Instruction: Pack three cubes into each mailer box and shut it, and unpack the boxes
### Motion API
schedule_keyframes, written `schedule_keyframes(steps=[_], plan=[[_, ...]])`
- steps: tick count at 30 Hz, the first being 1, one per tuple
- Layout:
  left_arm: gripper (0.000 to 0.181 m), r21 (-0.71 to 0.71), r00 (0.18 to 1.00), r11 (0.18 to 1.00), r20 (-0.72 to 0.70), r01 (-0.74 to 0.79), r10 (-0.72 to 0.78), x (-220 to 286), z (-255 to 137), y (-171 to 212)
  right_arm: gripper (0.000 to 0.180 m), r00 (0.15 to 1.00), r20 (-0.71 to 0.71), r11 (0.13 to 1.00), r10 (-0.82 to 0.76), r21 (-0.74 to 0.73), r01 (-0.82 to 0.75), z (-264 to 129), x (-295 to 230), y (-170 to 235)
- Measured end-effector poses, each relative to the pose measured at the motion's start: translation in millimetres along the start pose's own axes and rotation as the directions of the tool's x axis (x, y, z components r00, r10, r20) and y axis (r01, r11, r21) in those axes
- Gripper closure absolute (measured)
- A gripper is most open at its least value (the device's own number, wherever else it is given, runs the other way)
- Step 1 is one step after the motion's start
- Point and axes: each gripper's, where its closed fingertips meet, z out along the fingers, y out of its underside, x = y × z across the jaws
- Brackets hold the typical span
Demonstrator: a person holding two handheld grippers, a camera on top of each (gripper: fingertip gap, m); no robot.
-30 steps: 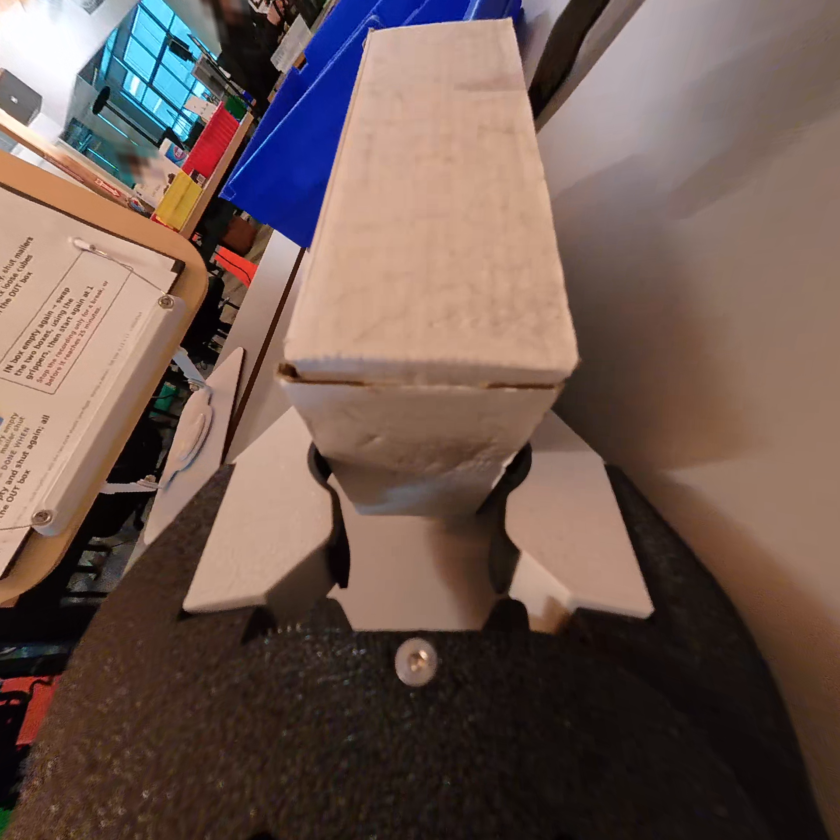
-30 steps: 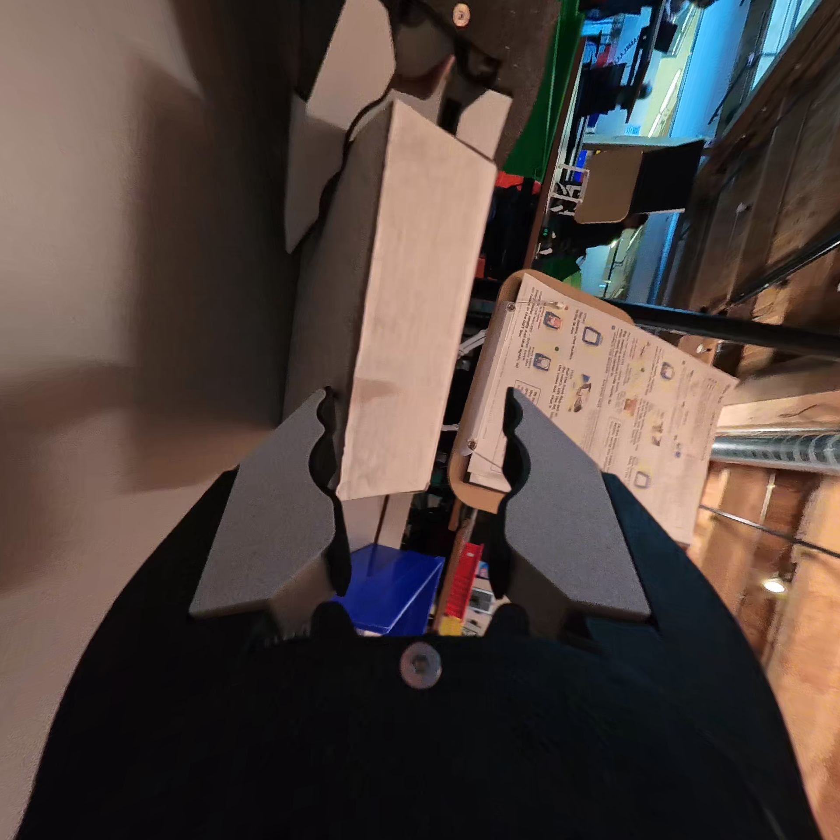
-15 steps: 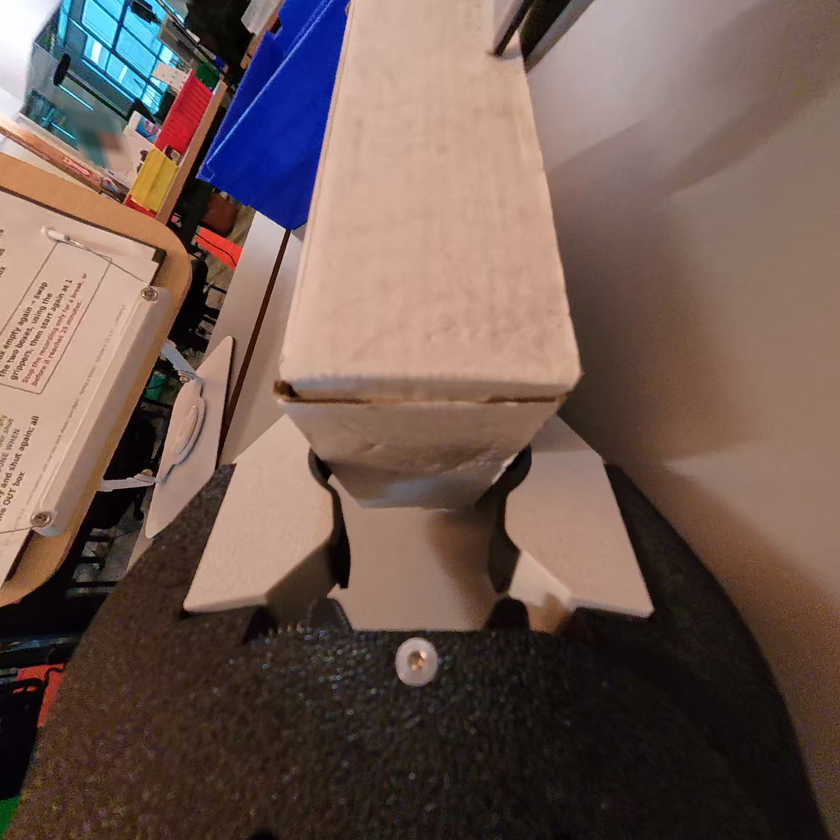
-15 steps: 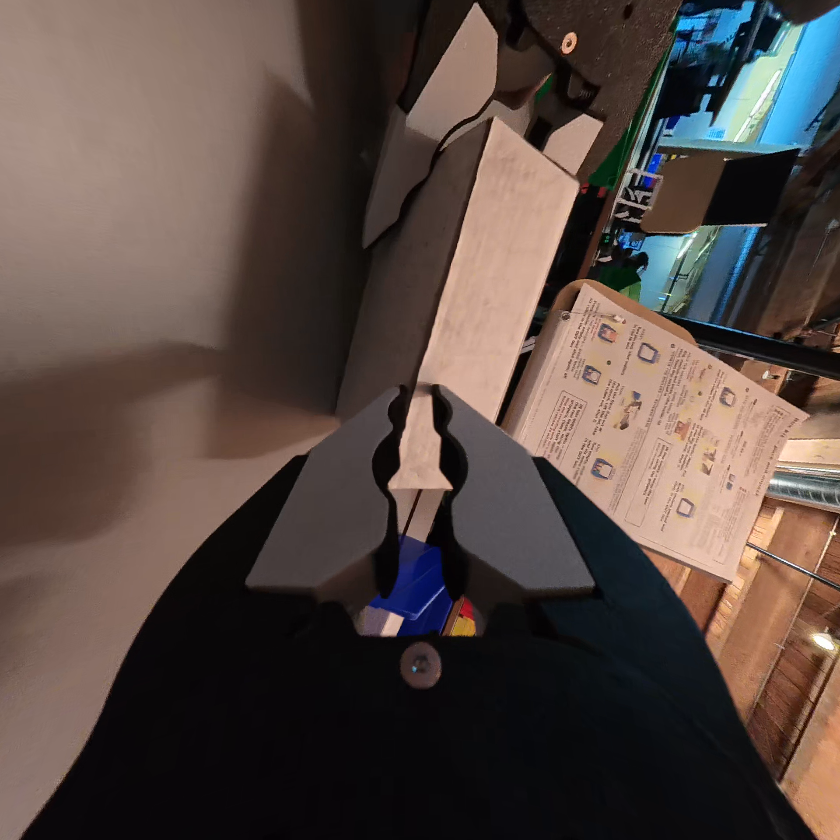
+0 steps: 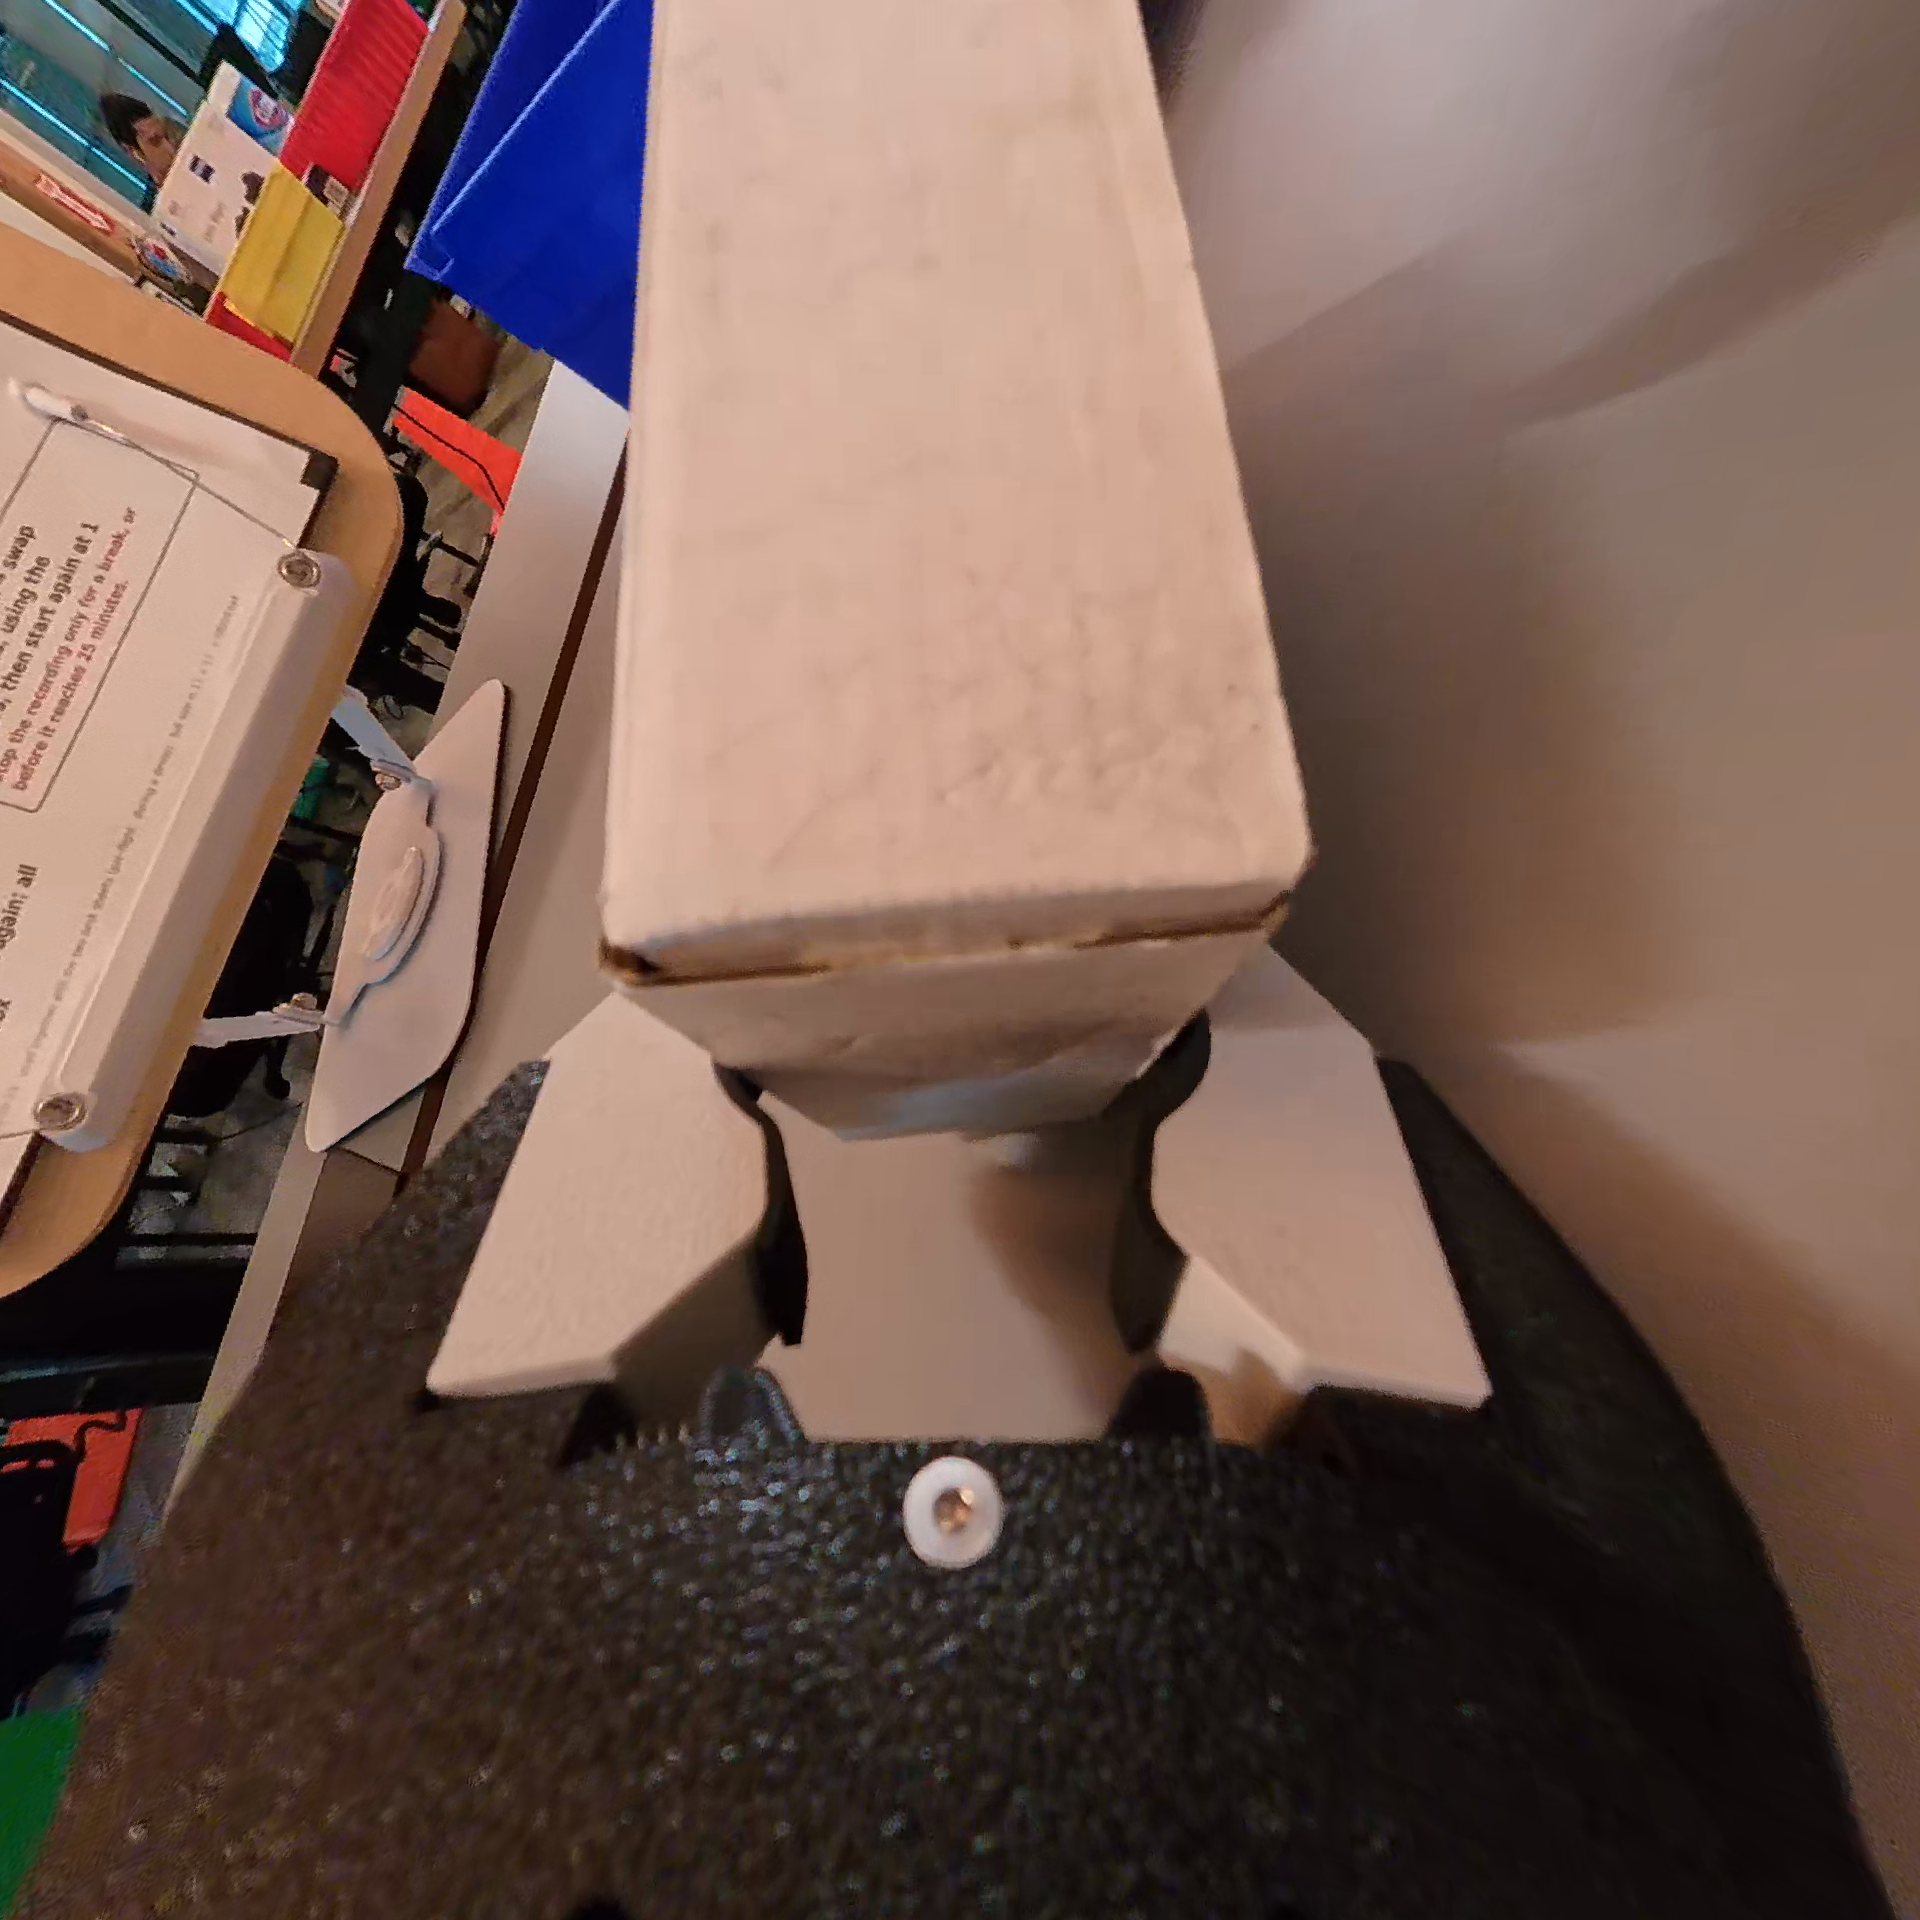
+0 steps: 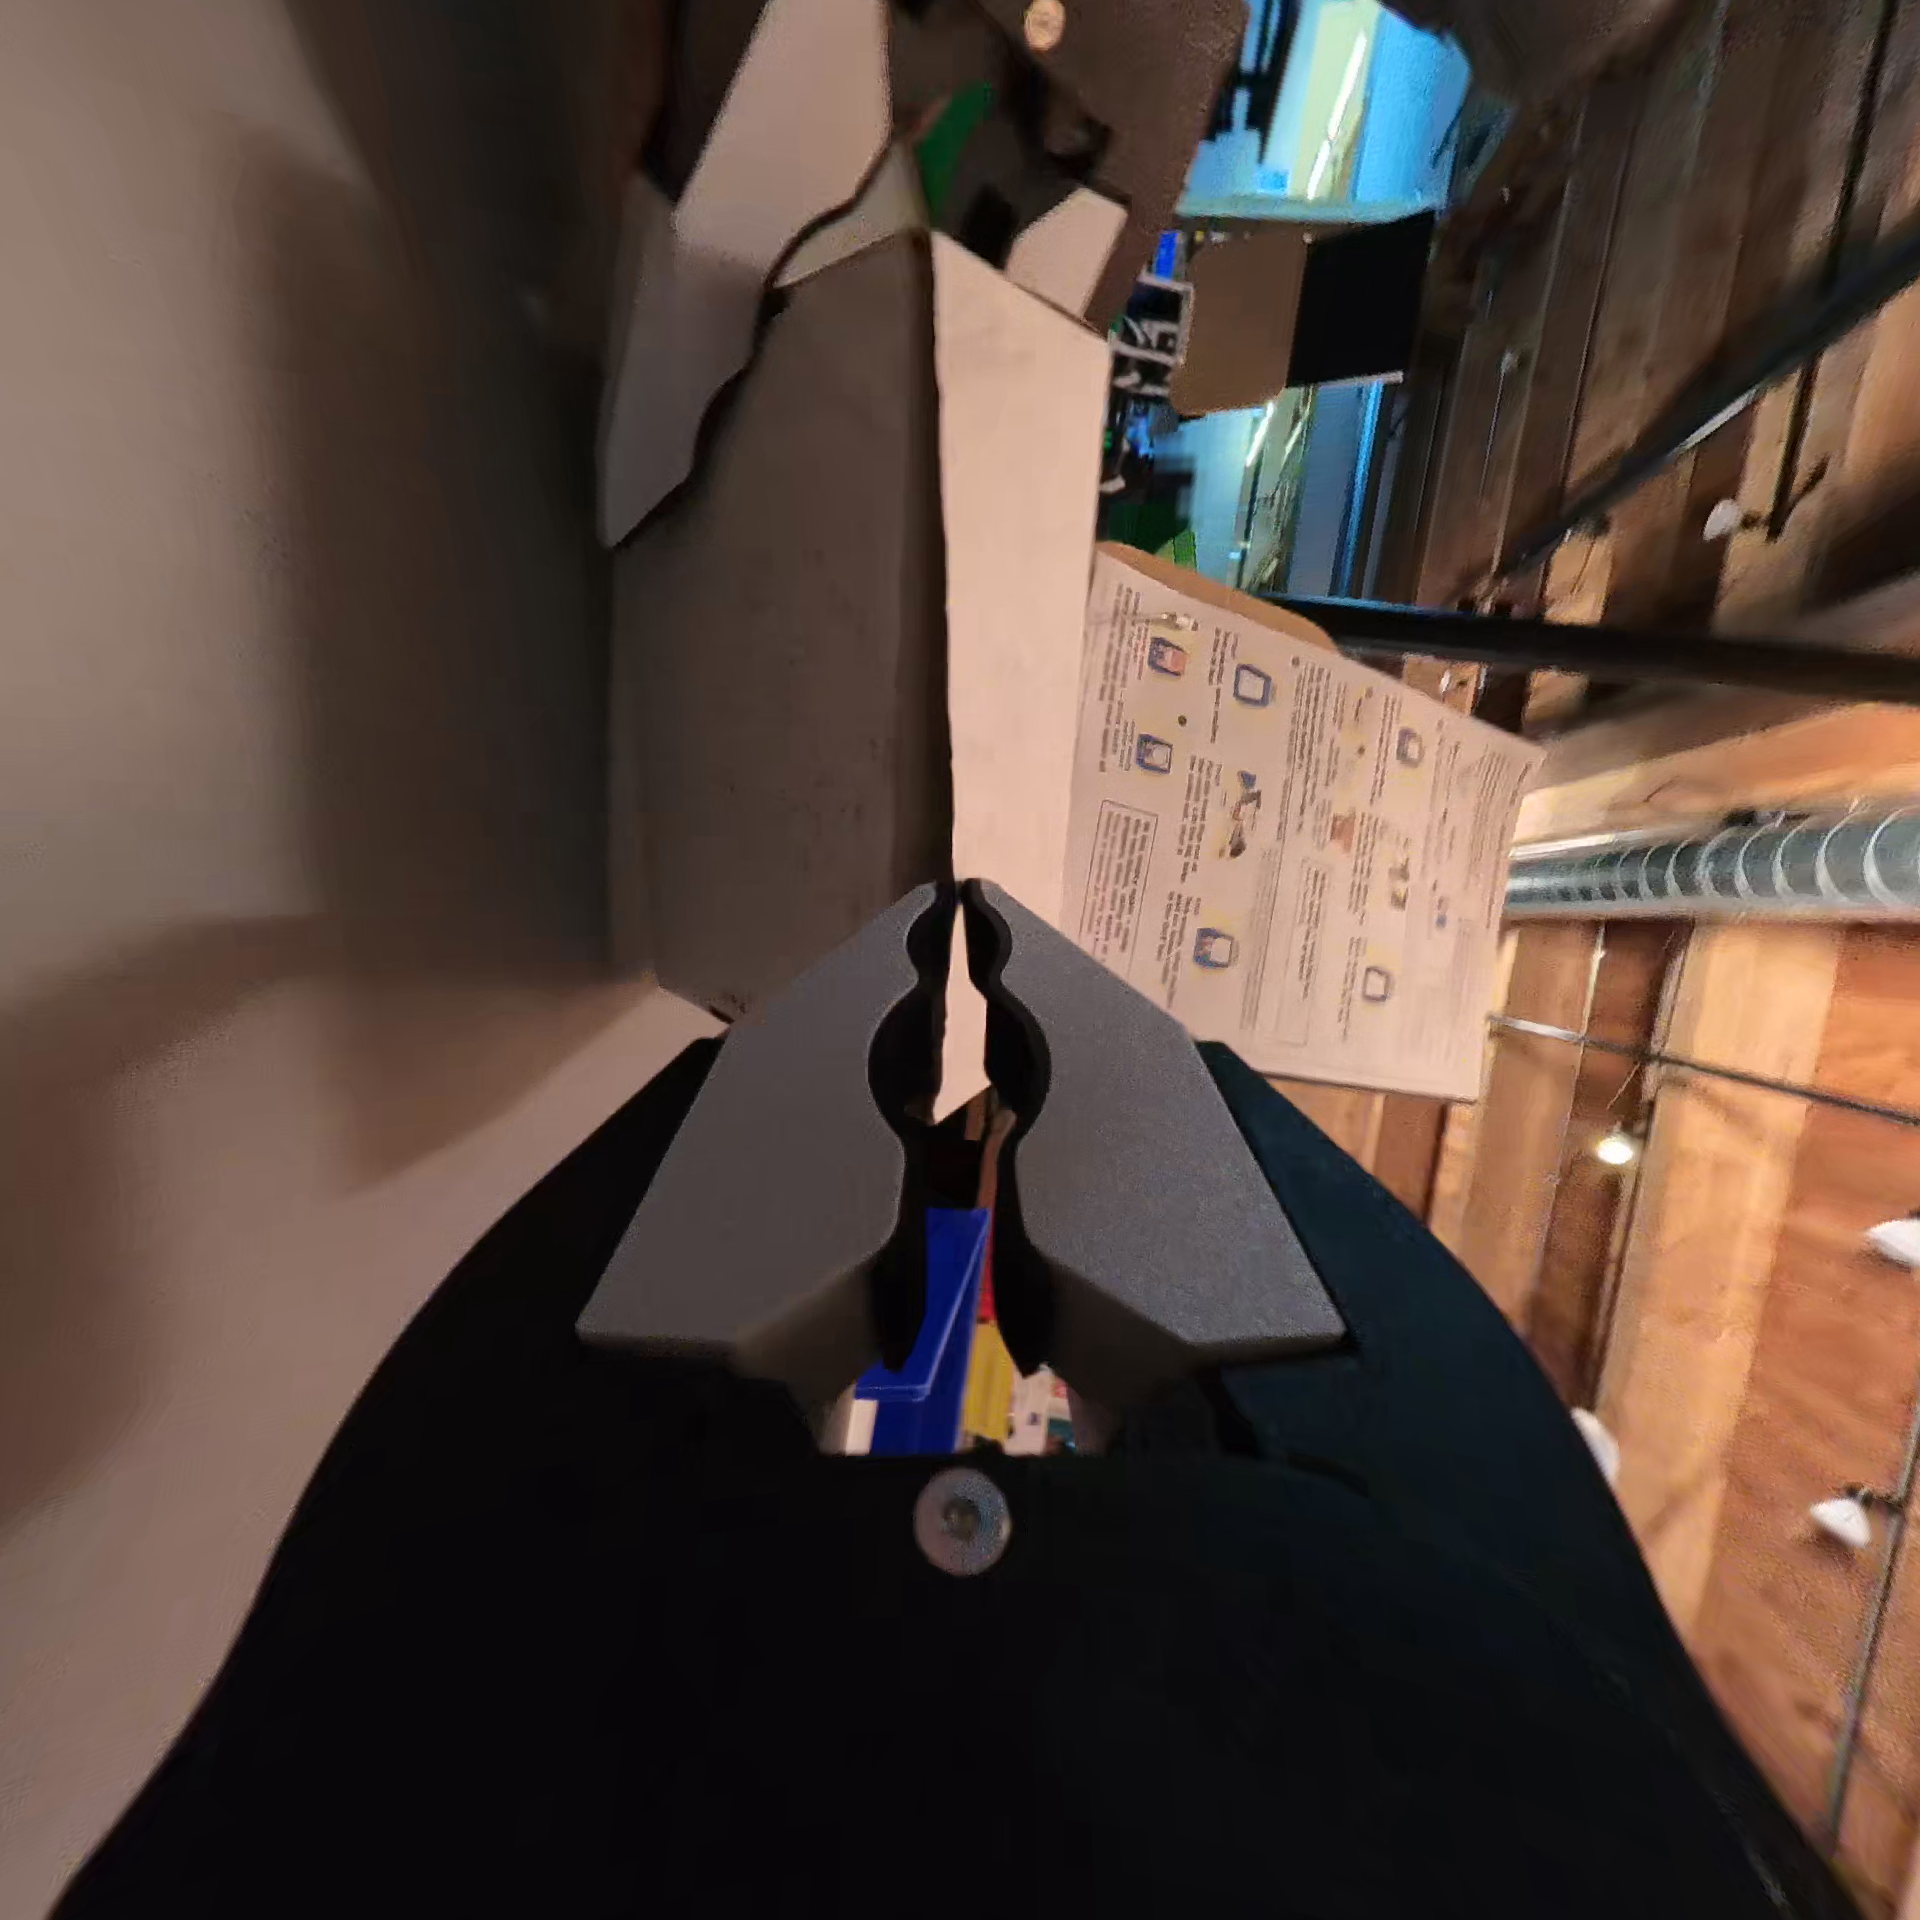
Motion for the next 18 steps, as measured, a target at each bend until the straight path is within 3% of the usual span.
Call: schedule_keyframes(steps=[4,8,10,12,14,16,18], plan=[[0.111,-0.026,1.0,1.0,-0.011,0.013,-0.014,0.3,2.1,0.5,0.179,0.998,-0.016,0.996,-0.053,-0.078,0.051,8.4,-5.2,3.9],[0.111,-0.048,0.999,0.999,-0.042,0.009,-0.011,0.4,4.0,1.5,0.176,0.95,-0.062,0.951,-0.305,-0.072,0.301,13.7,-4.5,-2.1],[0.111,-0.054,0.999,0.998,-0.039,0.016,-0.018,-0.4,3.6,2.5,0.177,0.981,-0.078,0.984,-0.175,-0.035,0.173,14.1,1.9,-2.0],[0.111,-0.053,0.999,0.998,-0.031,0.032,-0.034,-1.3,3.6,3.0,0.178,0.996,-0.054,0.998,0.067,-0.003,-0.067,15.9,5.7,-0.4],[0.111,-0.052,0.998,0.997,-0.034,0.053,-0.055,-2.1,3.5,3.8,0.178,0.989,-0.064,0.991,0.134,-0.011,-0.135,18.9,8.6,-0.1],[0.111,-0.045,0.998,0.999,-0.047,0.027,-0.029,-0.1,3.9,2.5,0.176,0.994,-0.101,0.999,-0.03,-0.038,0.026,22.8,5.6,-6.0],[0.111,-0.084,0.998,0.996,-0.063,-0.009,0.004,1.2,3.9,3.9,0.175,0.947,-0.166,0.961,-0.276,-0.044,0.273,23.9,3.9,-20.2]])
